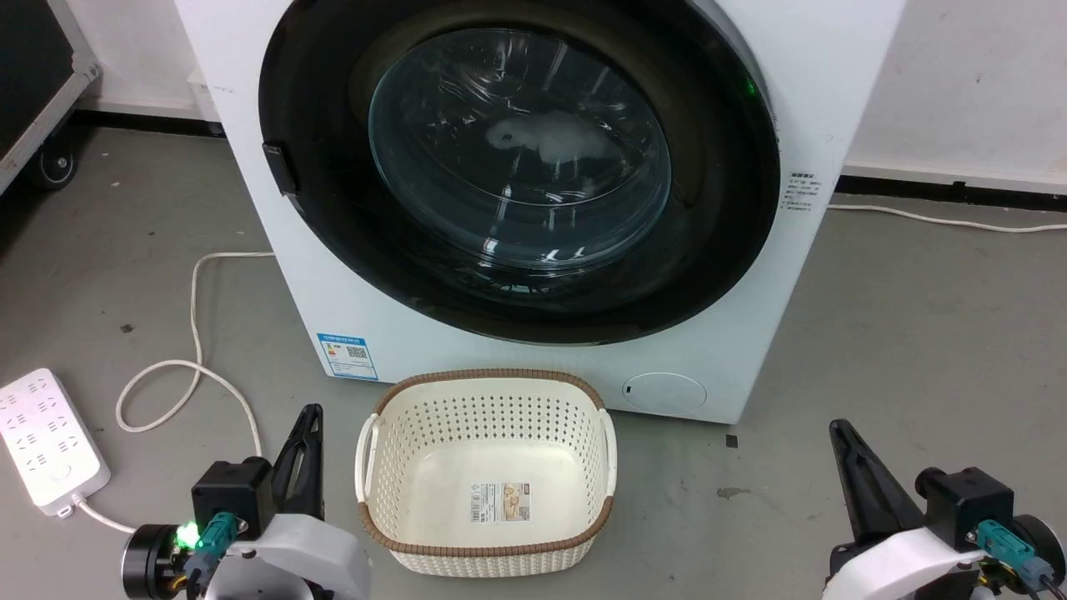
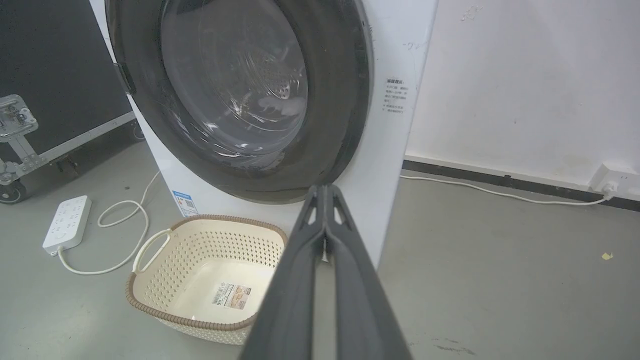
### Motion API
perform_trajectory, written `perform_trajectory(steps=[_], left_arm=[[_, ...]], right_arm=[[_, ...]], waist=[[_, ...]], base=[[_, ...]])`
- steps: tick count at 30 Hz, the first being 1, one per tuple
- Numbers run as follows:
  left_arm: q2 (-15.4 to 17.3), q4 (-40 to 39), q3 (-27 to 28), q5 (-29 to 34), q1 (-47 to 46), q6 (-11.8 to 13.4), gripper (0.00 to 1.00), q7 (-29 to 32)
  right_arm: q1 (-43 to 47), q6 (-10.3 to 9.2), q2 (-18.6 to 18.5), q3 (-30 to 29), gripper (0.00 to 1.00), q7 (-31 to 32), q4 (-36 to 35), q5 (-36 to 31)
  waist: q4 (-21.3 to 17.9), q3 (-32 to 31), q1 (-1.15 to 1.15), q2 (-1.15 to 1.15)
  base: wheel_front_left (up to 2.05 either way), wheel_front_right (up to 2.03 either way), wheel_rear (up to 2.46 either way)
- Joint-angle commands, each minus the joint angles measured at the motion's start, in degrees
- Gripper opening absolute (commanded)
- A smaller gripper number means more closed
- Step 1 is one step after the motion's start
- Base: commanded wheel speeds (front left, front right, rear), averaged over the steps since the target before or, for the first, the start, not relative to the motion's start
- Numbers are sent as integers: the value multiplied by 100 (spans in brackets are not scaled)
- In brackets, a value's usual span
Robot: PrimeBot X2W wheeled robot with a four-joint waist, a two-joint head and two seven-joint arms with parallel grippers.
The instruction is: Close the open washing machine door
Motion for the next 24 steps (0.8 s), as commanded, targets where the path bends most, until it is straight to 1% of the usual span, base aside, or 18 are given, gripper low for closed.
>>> perform_trajectory(steps=[1,24], left_arm=[[-46,-37,32,82,58,-30,0,17],[-256,-126,176,477,101,-59,0,152]], right_arm=[[-52,-3,-15,15,0,41,-60,-58],[-69,-4,-19,96,0,246,-192,-206]], waist=[[5,2,0,0],[73,31,0,0]], base=[[0,0,0],[0,0,0]])
